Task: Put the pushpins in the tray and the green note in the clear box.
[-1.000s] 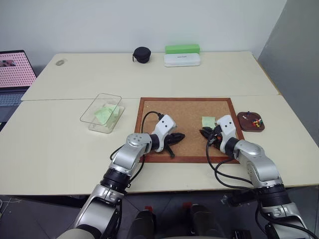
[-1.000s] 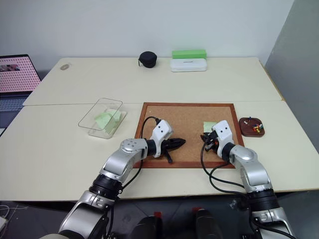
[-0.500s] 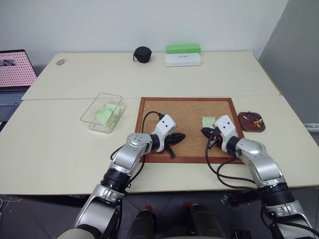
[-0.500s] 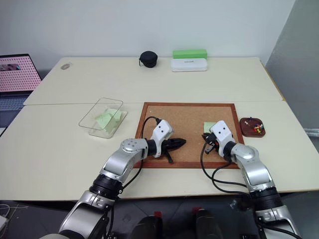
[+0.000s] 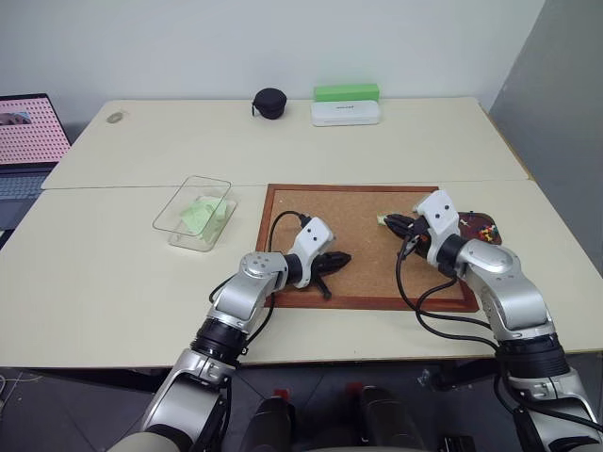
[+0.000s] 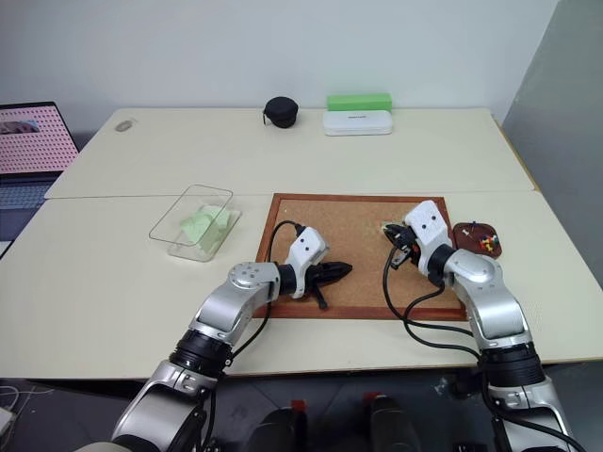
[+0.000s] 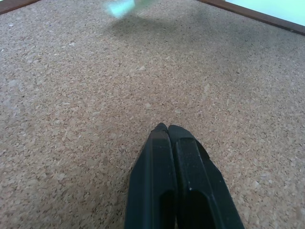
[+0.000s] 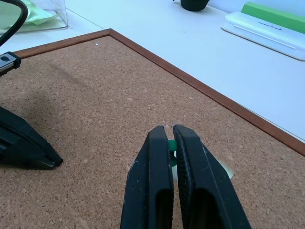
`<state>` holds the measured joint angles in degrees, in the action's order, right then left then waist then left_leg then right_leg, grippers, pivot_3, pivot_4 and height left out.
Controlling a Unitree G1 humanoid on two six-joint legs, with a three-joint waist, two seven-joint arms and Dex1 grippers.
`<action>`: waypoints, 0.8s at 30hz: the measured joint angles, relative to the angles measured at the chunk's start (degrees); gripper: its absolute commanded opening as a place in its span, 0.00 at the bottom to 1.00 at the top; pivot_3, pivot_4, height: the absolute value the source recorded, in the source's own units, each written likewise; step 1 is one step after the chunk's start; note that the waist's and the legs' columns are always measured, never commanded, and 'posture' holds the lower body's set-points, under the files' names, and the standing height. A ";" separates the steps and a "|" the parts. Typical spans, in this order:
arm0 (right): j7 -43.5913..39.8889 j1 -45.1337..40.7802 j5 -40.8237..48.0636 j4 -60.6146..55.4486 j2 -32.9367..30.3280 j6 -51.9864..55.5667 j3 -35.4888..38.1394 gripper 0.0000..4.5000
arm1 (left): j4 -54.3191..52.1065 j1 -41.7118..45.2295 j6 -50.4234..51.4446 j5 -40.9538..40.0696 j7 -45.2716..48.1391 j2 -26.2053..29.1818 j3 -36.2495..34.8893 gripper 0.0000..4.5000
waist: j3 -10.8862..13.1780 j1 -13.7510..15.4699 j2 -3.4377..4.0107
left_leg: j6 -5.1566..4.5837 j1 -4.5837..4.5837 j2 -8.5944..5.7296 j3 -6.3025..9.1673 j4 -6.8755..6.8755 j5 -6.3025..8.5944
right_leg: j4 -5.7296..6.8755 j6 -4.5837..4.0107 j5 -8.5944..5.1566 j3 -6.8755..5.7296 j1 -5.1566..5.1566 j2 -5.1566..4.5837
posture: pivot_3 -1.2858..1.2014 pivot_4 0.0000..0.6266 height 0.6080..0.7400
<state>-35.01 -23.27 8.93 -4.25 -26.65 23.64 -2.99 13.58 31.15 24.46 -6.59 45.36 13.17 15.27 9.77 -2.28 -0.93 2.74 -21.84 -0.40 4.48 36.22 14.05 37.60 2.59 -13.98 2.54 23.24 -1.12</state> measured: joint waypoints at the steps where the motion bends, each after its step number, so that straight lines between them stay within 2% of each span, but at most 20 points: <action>1: -0.19 0.20 -0.50 -0.29 -0.78 -0.32 -0.25 0.01 | 0.07 -0.01 0.47 -0.46 -0.31 -0.68 -0.62 0.00 | 0.00 0.12 0.00 | 0.00 0.00 -0.02 0.00 0.00 0.00 | 0.00 0.00 0.00 0.00 0.00 -0.02 | 0.52 0.24 1.00; 2: -0.50 0.33 -1.16 -0.56 -1.68 -0.91 -0.62 0.01 | 0.41 -0.01 1.36 -1.51 -0.99 -1.65 -1.65 0.00 | 0.00 0.23 0.00 | 0.00 -0.02 -0.02 0.00 0.02 0.00 | 0.00 0.00 0.00 0.00 0.00 -0.03 | 0.52 0.24 1.00; 4: -1.14 0.47 -2.90 -1.03 -3.34 -3.13 -1.00 0.00 | 1.32 0.07 4.59 -5.25 -3.40 -4.73 -6.32 0.09 | 0.05 0.30 -0.08 | 0.00 -0.06 -0.01 0.01 0.05 0.00 | -0.02 0.01 0.00 -0.03 0.01 -0.02 | 0.52 0.24 1.00; 5: -1.17 0.75 -3.50 -1.22 -3.92 -4.37 -1.15 0.00 | 1.33 0.27 6.83 -7.79 -4.16 -5.91 -8.85 0.10 | 0.07 0.29 -0.10 | 0.00 -0.07 0.00 0.01 0.05 0.00 | -0.02 0.01 0.00 -0.04 0.02 -0.02 | 0.52 0.24 1.00; 8: -1.26 1.83 -5.40 -1.45 -4.75 -8.52 -1.69 0.00 | -0.73 1.33 16.60 -17.37 -6.46 -9.06 -17.11 0.23 | 0.09 0.21 -0.13 | 0.00 -0.09 0.02 0.04 0.04 0.00 | -0.02 0.01 -0.01 -0.07 0.04 0.01 | 0.52 0.24 1.00; 10: -1.41 2.19 -6.09 -1.51 -5.01 -11.21 -1.96 0.00 | -2.91 2.67 24.34 -25.11 -9.29 -11.09 -23.43 0.29 | 0.10 0.21 -0.14 | 0.00 -0.09 0.01 0.03 0.05 0.00 | -0.02 0.01 -0.01 -0.05 0.04 -0.01 | 0.52 0.24 1.00; 14: -1.16 2.17 -7.12 -2.22 -4.96 -13.76 -2.11 0.00 | -3.53 3.97 33.06 -34.34 -16.34 -15.10 -32.14 0.47 | 0.11 0.23 -0.16 | 0.02 -0.09 0.00 0.04 0.08 0.00 | -0.01 0.02 0.00 -0.05 0.03 -0.01 | 0.52 0.24 1.00; 22: 0.35 2.38 -8.96 -3.54 -4.23 -18.93 -2.26 0.00 | 0.08 8.02 39.54 -44.63 -27.62 -20.09 -40.93 0.80 | 0.13 0.36 -0.19 | 0.04 -0.08 -0.02 0.03 0.09 -0.01 | -0.02 0.02 0.00 -0.03 0.02 -0.02 | 0.52 0.24 1.00; 24: 0.82 2.59 -10.16 -4.60 -4.21 -21.13 -2.68 0.00 | 2.46 9.19 41.66 -47.46 -29.60 -20.37 -42.20 0.80 | 0.14 0.33 -0.21 | 0.05 -0.08 -0.02 0.02 0.09 -0.01 | -0.02 0.02 0.00 -0.03 0.02 -0.01 | 0.52 0.24 1.00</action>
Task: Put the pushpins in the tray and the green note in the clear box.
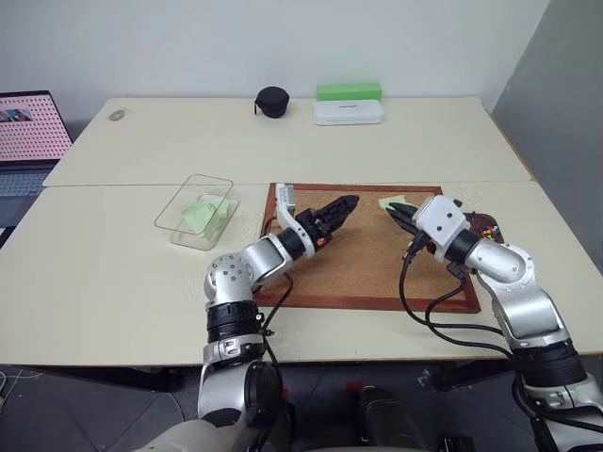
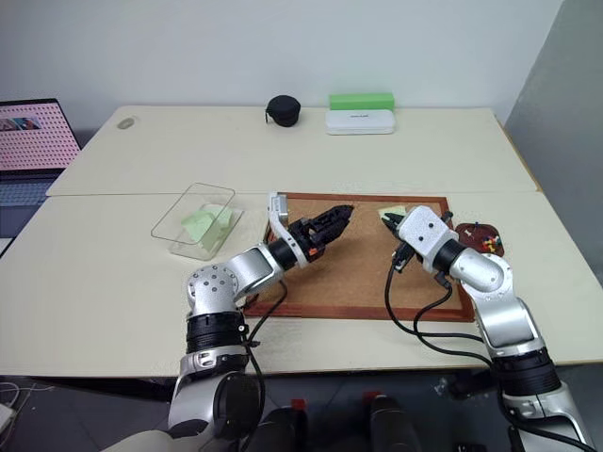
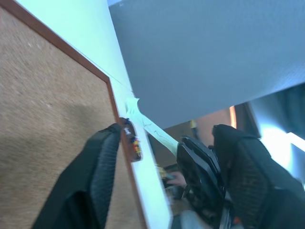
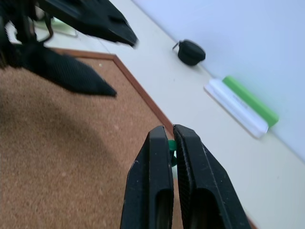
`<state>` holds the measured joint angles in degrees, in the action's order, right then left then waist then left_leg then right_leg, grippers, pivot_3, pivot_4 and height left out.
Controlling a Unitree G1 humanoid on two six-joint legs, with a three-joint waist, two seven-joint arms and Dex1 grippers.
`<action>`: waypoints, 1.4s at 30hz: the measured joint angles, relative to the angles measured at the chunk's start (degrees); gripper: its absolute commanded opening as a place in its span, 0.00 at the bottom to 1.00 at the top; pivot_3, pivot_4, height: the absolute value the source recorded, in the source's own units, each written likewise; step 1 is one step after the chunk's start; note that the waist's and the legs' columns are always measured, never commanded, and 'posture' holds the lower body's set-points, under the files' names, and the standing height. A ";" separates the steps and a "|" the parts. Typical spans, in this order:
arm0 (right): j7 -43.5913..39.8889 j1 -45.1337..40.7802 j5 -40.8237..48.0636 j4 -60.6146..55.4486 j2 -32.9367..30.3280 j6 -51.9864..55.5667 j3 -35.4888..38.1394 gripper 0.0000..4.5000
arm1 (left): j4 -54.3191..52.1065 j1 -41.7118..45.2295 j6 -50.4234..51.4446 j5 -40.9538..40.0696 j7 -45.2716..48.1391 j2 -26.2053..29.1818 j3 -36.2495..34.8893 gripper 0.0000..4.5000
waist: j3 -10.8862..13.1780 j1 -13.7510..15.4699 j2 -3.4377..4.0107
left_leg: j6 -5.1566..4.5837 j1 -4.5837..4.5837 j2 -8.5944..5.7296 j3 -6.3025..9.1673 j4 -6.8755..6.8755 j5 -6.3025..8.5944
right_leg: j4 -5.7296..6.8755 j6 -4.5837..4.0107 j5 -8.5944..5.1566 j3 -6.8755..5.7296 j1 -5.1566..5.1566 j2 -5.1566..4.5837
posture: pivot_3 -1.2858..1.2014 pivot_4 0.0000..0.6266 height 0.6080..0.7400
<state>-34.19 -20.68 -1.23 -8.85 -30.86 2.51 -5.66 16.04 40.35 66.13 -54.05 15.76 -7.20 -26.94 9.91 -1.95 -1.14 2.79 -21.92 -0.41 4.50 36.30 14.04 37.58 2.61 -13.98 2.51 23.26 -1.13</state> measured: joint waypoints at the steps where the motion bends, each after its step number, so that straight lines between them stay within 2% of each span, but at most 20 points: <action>1: 0.12 0.05 -0.20 -0.18 0.00 -0.53 -0.08 0.00 | 0.31 0.12 0.50 -0.45 -0.22 -0.01 -0.12 0.80 | 0.00 -0.01 0.00 | 0.00 0.00 0.00 0.00 0.00 0.00 | 0.00 0.00 0.00 0.00 0.00 0.00 | 0.52 0.24 1.00; 7: 1.04 1.48 -3.41 -1.86 0.02 -6.25 -0.75 0.00 | 5.04 1.26 4.24 -6.42 -2.78 -0.12 -2.03 0.80 | 0.03 0.01 -0.05 | 0.03 0.00 0.00 0.00 0.00 -0.01 | 0.00 0.00 0.00 0.00 0.00 0.00 | 0.52 0.24 1.00; 16: 0.57 3.66 -5.40 -2.66 -0.35 -13.77 -2.50 0.00 | 10.28 4.77 3.29 -11.56 -5.04 -0.09 -4.97 0.80 | 0.10 0.17 -0.17 | 0.23 -0.01 -0.02 0.00 0.00 -0.12 | -0.02 0.00 0.00 0.00 0.00 -0.01 | 0.52 0.24 1.00; 25: 0.58 3.92 -6.78 -3.73 -0.26 -17.01 -2.87 0.00 | 10.19 4.79 5.68 -11.49 -2.21 -0.06 -0.08 0.80 | 0.14 0.13 -0.24 | 0.27 0.00 -0.01 0.00 0.00 -0.15 | -0.03 0.00 0.00 0.00 0.00 -0.01 | 0.52 0.24 1.00; 28: 0.60 3.92 -7.14 -3.78 -0.14 -17.28 -3.08 0.00 | 8.24 4.20 3.65 -9.13 -0.11 0.21 3.16 0.80 | 0.14 0.16 -0.24 | 0.31 -0.01 -0.02 0.00 0.00 -0.17 | -0.03 0.00 0.00 0.01 0.00 -0.01 | 0.52 0.24 1.00; 30: 0.59 3.93 -7.27 -3.77 -0.14 -17.27 -3.22 0.00 | 7.52 4.02 2.30 -8.04 0.54 0.32 4.19 0.72 | 0.15 0.15 -0.25 | 0.32 0.00 -0.01 0.00 0.00 -0.17 | -0.04 -0.01 0.00 0.01 0.00 -0.02 | 0.52 0.24 1.00; 31: 0.59 3.93 -7.29 -3.77 -0.14 -17.28 -3.29 0.00 | 7.52 4.03 1.79 -7.82 0.68 0.27 4.23 0.72 | 0.15 0.15 -0.25 | 0.32 0.00 -0.01 0.00 0.00 -0.18 | -0.03 -0.01 0.00 0.02 0.00 -0.02 | 0.52 0.24 1.00; 42: 0.93 4.44 -7.32 -3.74 -0.09 -18.44 -3.57 0.00 | 7.28 3.55 0.65 -7.46 1.48 1.25 5.06 0.23 | 0.15 0.12 -0.26 | 0.30 0.00 -0.01 0.00 0.00 -0.17 | -0.04 -0.01 0.00 0.01 0.00 -0.01 | 0.52 0.24 1.00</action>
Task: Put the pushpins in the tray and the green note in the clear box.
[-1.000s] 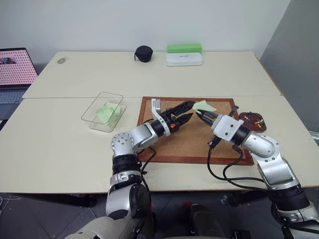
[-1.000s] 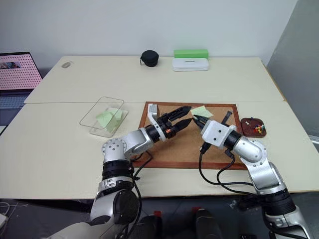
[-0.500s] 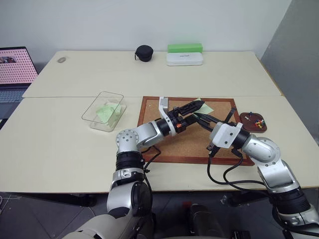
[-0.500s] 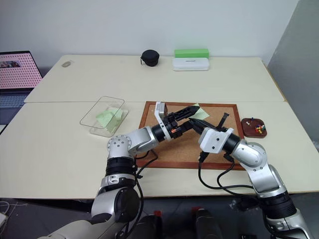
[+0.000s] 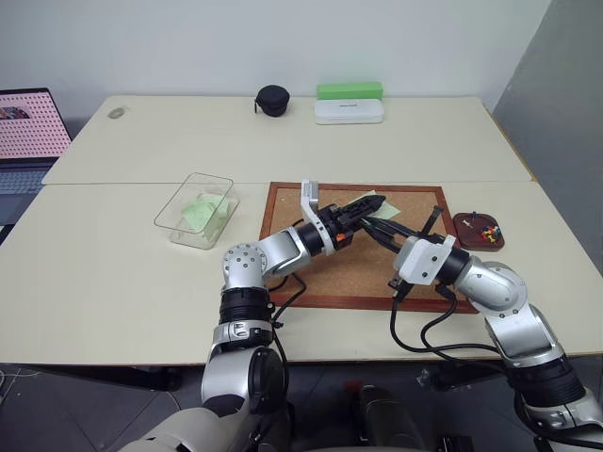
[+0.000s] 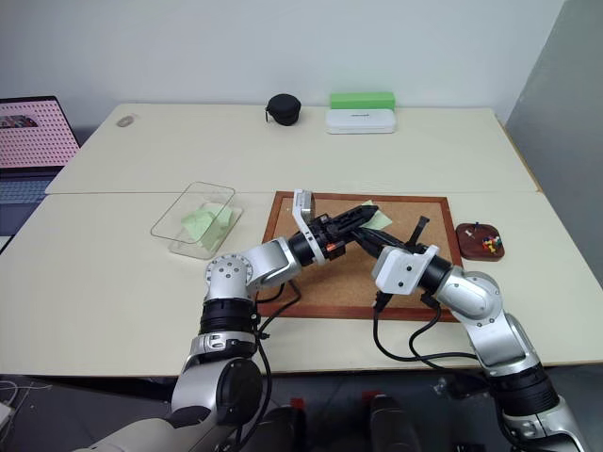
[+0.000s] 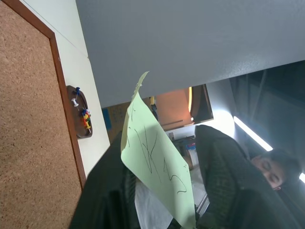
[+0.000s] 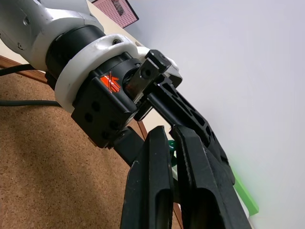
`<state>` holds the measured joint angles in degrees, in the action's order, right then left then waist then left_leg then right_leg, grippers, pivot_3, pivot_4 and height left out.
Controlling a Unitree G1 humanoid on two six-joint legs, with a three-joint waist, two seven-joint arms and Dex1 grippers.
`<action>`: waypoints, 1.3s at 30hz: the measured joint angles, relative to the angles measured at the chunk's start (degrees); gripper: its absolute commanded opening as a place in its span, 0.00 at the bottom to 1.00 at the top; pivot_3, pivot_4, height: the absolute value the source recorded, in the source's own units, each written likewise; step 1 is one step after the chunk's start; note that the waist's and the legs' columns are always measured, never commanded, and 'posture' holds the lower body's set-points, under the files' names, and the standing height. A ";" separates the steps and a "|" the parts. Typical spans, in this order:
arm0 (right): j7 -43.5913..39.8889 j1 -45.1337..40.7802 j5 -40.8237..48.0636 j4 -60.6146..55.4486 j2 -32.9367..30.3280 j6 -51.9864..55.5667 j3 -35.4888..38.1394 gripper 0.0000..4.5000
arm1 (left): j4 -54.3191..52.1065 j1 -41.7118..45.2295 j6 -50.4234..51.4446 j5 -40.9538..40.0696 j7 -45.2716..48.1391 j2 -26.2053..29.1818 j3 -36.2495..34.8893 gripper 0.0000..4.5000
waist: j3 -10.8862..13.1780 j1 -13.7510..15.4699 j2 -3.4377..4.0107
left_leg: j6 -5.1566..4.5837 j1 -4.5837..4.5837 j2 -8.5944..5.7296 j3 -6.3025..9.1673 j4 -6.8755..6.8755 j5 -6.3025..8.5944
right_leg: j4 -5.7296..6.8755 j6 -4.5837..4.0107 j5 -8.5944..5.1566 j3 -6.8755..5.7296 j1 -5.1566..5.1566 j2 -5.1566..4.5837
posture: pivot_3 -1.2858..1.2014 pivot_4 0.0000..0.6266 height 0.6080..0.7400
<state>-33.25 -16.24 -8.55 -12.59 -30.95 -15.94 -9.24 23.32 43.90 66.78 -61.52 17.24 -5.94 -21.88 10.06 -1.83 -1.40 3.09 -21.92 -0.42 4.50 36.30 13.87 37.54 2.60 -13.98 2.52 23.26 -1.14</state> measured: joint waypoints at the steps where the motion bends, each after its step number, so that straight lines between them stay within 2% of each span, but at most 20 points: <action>1: 0.07 -0.01 0.00 0.05 0.05 -0.02 0.00 0.00 | -0.01 -0.06 0.00 0.13 0.19 0.05 0.22 0.17 | 0.00 0.00 0.00 | 0.00 0.00 0.00 0.00 0.00 0.00 | 0.00 0.00 0.00 0.00 0.00 0.00 | 0.52 0.24 1.00; 5: 0.55 -0.02 -0.01 0.45 0.17 -0.04 0.00 0.00 | -0.01 -0.06 -0.19 0.48 0.96 0.41 0.37 0.01 | 0.00 0.00 0.00 | -0.01 0.00 0.00 0.00 0.00 0.00 | 0.00 0.00 0.00 0.00 0.00 0.00 | 0.52 0.24 1.00; 15: 0.83 -0.02 -0.01 0.55 0.17 -0.03 0.00 0.00 | -0.01 -0.03 -2.15 1.92 2.69 1.70 1.92 0.01 | 0.00 0.00 0.00 | -0.02 0.00 0.00 0.00 0.00 0.01 | 0.00 0.00 0.00 0.00 0.00 0.00 | 0.52 0.24 1.00; 24: 0.93 -0.01 0.77 -1.19 1.72 3.02 0.12 0.00 | -1.33 -1.05 -7.36 10.79 12.16 6.97 11.56 0.01 | 0.00 -0.04 0.01 | -0.02 0.01 0.02 0.00 -0.01 0.01 | 0.01 -0.01 0.00 0.00 0.00 0.01 | 0.52 0.24 1.00; 29: 0.99 0.14 1.43 -3.32 2.24 5.64 0.55 0.00 | -1.30 -1.18 -11.22 14.95 14.80 7.88 14.20 0.01 | 0.00 0.02 0.00 | -0.21 0.01 0.00 0.01 -0.01 0.12 | 0.00 -0.01 0.00 0.00 0.00 -0.01 | 0.52 0.24 1.00; 32: 3.05 1.82 3.40 -4.33 4.34 11.14 3.63 0.00 | -1.40 -1.39 -16.44 20.51 15.62 8.48 18.16 0.01 | 0.00 0.13 0.00 | -0.21 -0.01 0.01 0.02 -0.01 0.12 | 0.00 -0.02 0.01 0.00 0.00 -0.02 | 0.52 0.24 1.00; 35: 8.35 2.24 5.74 -2.83 6.94 21.68 10.38 0.00 | -7.47 -3.36 -22.20 26.56 20.15 10.94 25.85 0.01 | 0.01 0.17 0.01 | -0.20 -0.02 0.00 0.00 -0.01 0.11 | 0.01 -0.25 0.14 0.03 0.01 -0.04 | 0.52 0.24 1.00; 39: 13.23 2.00 8.86 0.52 8.40 29.18 17.97 0.00 | -14.46 -3.87 -30.07 34.07 24.48 13.19 34.43 0.01 | 0.01 0.30 0.03 | -0.23 -0.01 0.00 -0.03 -0.03 0.13 | -0.01 -0.25 0.14 0.05 0.01 -0.04 | 0.52 0.24 1.00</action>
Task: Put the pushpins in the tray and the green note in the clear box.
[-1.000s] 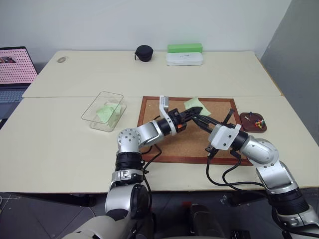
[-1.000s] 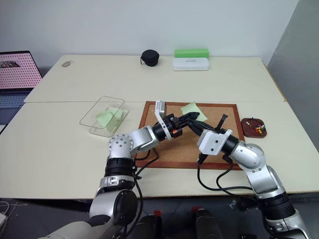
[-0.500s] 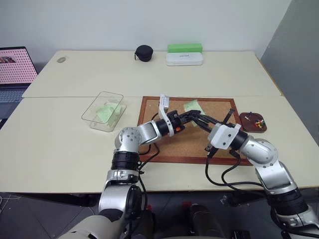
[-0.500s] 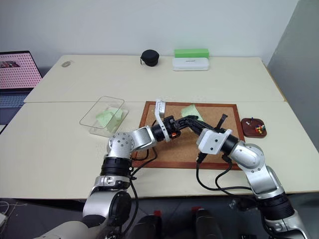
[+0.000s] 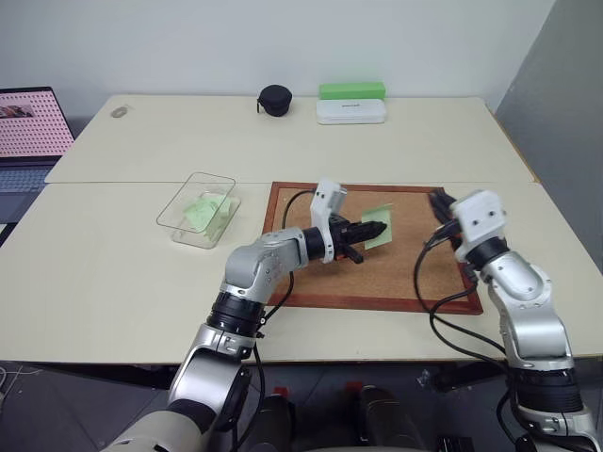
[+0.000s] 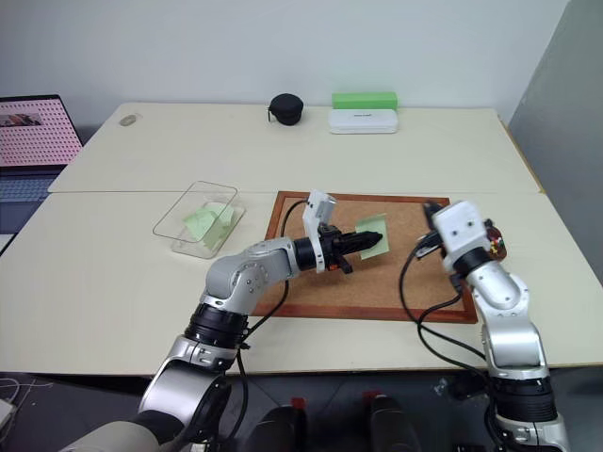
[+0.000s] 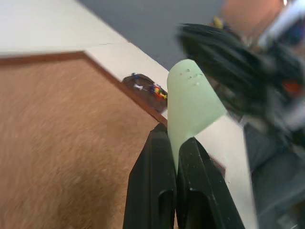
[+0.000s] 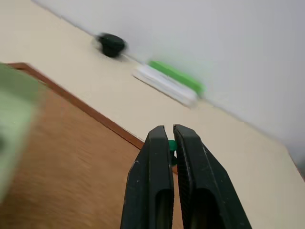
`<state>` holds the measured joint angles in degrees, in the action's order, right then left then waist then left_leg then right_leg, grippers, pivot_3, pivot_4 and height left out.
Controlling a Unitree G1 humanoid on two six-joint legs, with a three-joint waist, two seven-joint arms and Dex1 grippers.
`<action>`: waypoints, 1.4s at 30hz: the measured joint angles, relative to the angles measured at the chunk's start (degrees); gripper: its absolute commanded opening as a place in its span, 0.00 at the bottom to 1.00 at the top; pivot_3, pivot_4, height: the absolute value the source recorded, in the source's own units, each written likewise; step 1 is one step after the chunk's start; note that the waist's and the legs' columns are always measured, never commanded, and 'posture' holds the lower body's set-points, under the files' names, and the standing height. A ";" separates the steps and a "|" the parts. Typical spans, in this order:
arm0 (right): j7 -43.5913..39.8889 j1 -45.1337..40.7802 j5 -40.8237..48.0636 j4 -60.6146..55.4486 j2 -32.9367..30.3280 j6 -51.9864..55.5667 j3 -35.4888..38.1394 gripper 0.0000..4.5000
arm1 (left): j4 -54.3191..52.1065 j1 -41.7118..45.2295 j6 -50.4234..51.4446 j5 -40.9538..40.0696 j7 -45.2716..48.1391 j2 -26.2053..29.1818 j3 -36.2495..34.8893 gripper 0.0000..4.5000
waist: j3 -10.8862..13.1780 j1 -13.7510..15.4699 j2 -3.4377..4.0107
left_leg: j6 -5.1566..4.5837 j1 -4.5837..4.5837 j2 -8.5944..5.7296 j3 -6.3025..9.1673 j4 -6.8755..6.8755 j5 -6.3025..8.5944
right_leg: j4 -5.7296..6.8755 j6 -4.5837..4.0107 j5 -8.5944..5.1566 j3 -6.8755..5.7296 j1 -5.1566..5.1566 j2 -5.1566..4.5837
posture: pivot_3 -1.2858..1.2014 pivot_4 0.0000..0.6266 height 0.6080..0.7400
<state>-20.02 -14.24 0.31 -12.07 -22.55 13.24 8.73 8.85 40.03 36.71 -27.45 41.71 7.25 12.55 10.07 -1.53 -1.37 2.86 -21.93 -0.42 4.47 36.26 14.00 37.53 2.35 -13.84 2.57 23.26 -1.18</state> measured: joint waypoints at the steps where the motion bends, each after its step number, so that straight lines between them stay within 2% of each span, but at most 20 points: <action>1: 1.10 -0.78 0.79 1.92 0.04 2.42 1.46 0.00 | -1.26 0.00 -2.99 2.75 0.44 0.21 2.50 0.01 | 0.00 -0.04 0.00 | -0.01 0.00 0.00 -0.03 0.00 0.00 | -0.02 0.02 -0.01 0.03 0.00 0.00 | 0.52 0.24 1.00; 6: 5.15 -6.16 3.20 12.43 -0.51 10.65 6.70 0.00 | -1.99 -0.06 -13.41 11.94 1.70 0.18 9.94 0.01 | 0.02 -0.24 0.05 | -0.04 0.02 0.01 -0.07 -0.04 0.01 | -0.02 0.06 -0.05 0.05 0.00 0.04 | 0.52 0.24 1.00; 13: 6.30 -13.04 4.87 25.55 -2.61 13.67 8.28 0.00 | 1.26 -0.13 -17.96 16.16 1.61 -0.73 11.07 0.01 | 0.02 -0.38 0.09 | -0.07 0.00 0.00 -0.10 -0.07 0.01 | -0.03 0.11 -0.07 0.09 0.01 0.05 | 0.52 0.24 1.00; 15: 6.26 -13.99 5.52 27.21 -2.89 13.68 8.27 0.13 | 1.24 -0.70 -18.19 16.31 1.67 -0.78 10.88 0.00 | 0.01 -0.40 0.10 | -0.08 0.01 0.02 -0.11 -0.08 0.02 | -0.04 0.10 -0.07 0.10 0.01 0.05 | 0.52 0.24 1.00; 32: 5.00 -13.08 7.60 30.18 -4.15 13.94 7.93 0.97 | 0.86 -3.34 -17.90 17.38 1.70 1.00 9.52 0.00 | 0.01 -0.35 0.10 | -0.08 0.00 0.01 -0.09 -0.09 0.02 | -0.03 0.16 -0.10 0.07 0.01 0.04 | 0.52 0.24 1.00; 38: 3.72 -10.68 7.69 26.86 -4.26 13.87 7.87 0.99 | 0.67 -3.34 -17.60 17.44 1.43 0.85 9.52 0.00 | 0.01 -0.43 0.11 | -0.08 0.01 0.01 -0.09 -0.09 0.02 | -0.01 0.20 -0.13 0.08 0.01 0.05 | 0.52 0.24 1.00; 42: 0.75 -6.31 8.05 18.07 -4.71 11.84 6.61 0.99 | 0.72 -3.31 -17.39 17.76 -0.72 0.86 7.65 0.00 | 0.01 -0.40 0.11 | -0.08 0.00 0.02 -0.06 -0.09 0.02 | -0.02 0.23 -0.14 0.05 0.01 0.05 | 0.52 0.24 1.00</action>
<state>-19.27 -20.55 8.35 6.00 -27.26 25.09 15.34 9.58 36.73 19.32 -9.69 40.99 8.11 20.20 10.08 -1.93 -1.26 2.79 -21.93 -0.41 4.40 36.17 14.02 37.51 2.57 -13.99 2.62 23.27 -1.13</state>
